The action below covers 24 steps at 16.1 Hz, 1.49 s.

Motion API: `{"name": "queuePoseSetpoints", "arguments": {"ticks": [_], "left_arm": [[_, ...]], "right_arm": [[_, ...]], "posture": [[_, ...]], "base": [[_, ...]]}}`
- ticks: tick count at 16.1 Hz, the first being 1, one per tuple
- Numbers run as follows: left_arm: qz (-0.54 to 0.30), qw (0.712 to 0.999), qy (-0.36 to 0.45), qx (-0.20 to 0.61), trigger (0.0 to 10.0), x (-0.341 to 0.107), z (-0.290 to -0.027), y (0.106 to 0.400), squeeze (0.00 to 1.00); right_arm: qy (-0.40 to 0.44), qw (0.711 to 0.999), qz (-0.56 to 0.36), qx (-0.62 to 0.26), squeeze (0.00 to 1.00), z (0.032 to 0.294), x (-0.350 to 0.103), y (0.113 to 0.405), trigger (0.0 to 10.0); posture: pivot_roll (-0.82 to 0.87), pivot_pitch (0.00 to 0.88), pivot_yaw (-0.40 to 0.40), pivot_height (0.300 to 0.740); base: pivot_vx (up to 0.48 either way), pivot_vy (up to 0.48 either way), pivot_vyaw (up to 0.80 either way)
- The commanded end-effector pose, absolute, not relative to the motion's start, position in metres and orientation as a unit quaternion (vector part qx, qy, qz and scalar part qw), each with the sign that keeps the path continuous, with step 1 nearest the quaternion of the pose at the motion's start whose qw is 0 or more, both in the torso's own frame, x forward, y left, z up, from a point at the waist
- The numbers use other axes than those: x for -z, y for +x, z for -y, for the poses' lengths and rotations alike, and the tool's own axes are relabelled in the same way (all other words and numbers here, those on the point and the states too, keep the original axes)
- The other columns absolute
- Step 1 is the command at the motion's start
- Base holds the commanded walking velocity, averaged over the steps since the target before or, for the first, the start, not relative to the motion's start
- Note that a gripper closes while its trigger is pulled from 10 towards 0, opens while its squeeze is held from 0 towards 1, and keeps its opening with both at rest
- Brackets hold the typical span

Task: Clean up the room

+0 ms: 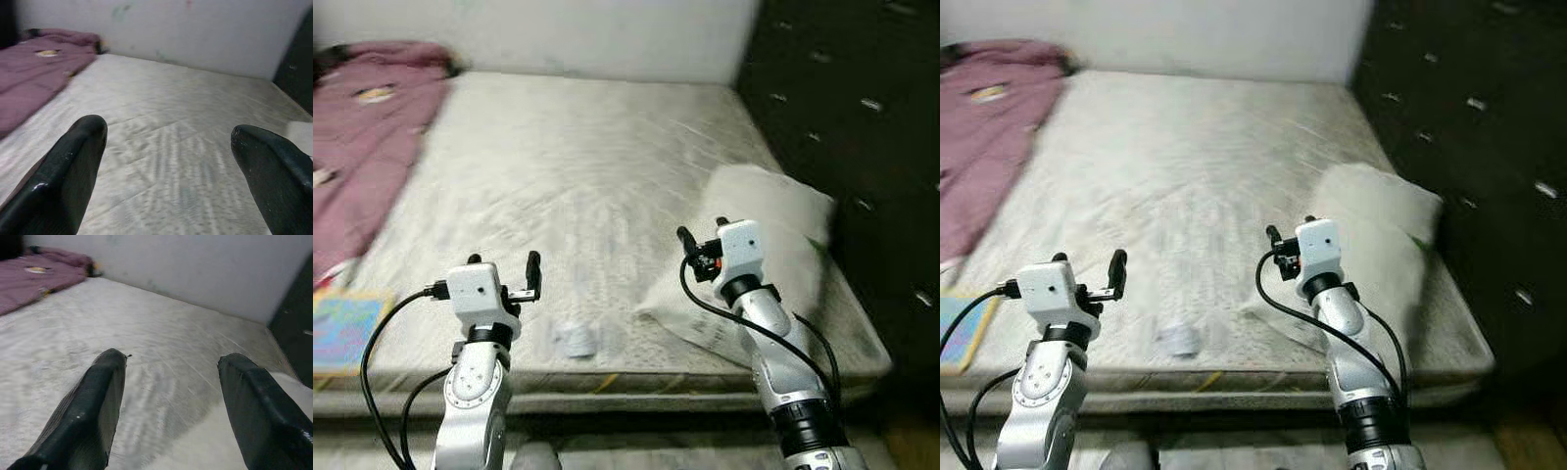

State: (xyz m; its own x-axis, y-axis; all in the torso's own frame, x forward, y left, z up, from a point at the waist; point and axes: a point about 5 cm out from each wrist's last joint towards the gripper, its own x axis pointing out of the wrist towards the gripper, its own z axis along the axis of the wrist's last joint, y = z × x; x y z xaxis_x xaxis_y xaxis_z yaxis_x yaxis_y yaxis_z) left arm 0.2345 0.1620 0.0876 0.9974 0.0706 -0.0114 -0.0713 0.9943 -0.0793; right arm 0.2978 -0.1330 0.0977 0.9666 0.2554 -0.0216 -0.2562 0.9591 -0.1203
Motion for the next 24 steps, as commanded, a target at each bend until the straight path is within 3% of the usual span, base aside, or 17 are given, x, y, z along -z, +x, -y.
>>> {"name": "queuePoseSetpoints", "arguments": {"ticks": [1, 13, 20, 24], "left_arm": [[-0.009, 0.998, -0.045, -0.037, 10.0, -0.0869, -0.1626, 0.2335, 0.00], [-0.006, 0.998, -0.054, -0.027, 10.0, -0.0877, -0.1608, 0.2355, 0.00], [0.012, 0.998, -0.061, -0.002, 10.0, -0.0927, -0.1558, 0.2343, 0.00], [0.014, 0.998, -0.068, 0.005, 10.0, -0.0932, -0.1546, 0.2337, 0.00]], "right_arm": [[-0.057, 0.990, 0.003, -0.128, 0.00, 0.1311, -0.1002, 0.2986, 10.0], [-0.045, 0.992, -0.002, -0.119, 0.00, 0.1357, -0.1001, 0.3024, 10.0], [-0.045, 0.992, -0.002, -0.119, 0.00, 0.1347, -0.0992, 0.3012, 10.0], [-0.045, 0.992, -0.003, -0.119, 0.00, 0.1349, -0.0990, 0.3016, 10.0]], "posture": [[0.01, 0.020, -0.061, 0.740], [0.00, 0.021, -0.063, 0.740], [0.00, 0.014, -0.061, 0.740], [0.00, 0.015, -0.062, 0.740]], "base": [[0.000, 0.000, 0.78], [0.000, 0.421, 0.03], [0.000, 0.000, 0.00], [0.389, 0.000, 0.00]]}}
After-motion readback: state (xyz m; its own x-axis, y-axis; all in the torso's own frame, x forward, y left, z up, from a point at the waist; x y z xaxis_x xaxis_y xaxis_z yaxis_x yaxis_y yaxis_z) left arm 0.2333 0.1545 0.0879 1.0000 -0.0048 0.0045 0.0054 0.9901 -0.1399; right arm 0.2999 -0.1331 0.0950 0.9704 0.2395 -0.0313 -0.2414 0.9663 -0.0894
